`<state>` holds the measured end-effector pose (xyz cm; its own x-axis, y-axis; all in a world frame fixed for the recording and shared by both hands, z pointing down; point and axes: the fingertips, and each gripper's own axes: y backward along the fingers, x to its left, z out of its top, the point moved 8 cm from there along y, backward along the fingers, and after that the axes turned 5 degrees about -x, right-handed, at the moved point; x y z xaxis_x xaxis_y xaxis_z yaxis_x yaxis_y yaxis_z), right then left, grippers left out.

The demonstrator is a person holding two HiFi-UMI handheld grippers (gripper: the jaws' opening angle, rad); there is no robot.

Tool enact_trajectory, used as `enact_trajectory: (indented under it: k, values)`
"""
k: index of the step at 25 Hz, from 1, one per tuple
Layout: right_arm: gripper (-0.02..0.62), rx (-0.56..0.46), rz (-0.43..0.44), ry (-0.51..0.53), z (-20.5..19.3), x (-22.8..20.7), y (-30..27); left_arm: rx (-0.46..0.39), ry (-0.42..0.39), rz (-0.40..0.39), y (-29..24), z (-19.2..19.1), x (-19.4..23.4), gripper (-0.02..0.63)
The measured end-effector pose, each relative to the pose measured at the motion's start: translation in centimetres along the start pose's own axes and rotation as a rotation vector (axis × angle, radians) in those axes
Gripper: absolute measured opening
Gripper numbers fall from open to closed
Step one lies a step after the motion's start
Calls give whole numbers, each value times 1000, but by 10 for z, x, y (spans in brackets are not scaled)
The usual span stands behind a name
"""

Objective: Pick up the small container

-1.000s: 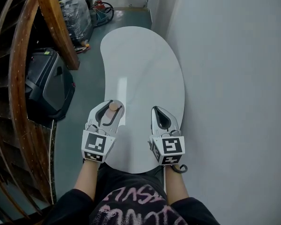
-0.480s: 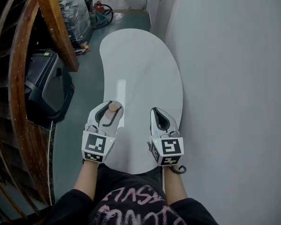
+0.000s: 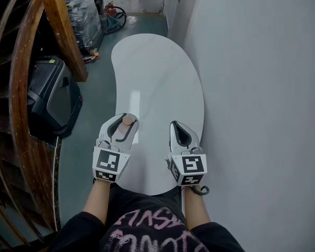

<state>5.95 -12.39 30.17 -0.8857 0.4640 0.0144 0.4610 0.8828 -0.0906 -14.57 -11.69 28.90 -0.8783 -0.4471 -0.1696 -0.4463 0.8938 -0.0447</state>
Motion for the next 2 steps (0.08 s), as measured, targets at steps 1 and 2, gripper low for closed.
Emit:
enact_trajectory:
  k: [1, 2]
  values:
    - [9, 0, -1, 1, 0, 1, 0, -3, 0, 3, 1, 1, 1, 149]
    - [8, -1, -1, 3, 1, 1, 0, -5, 1, 6, 1, 1, 2, 149]
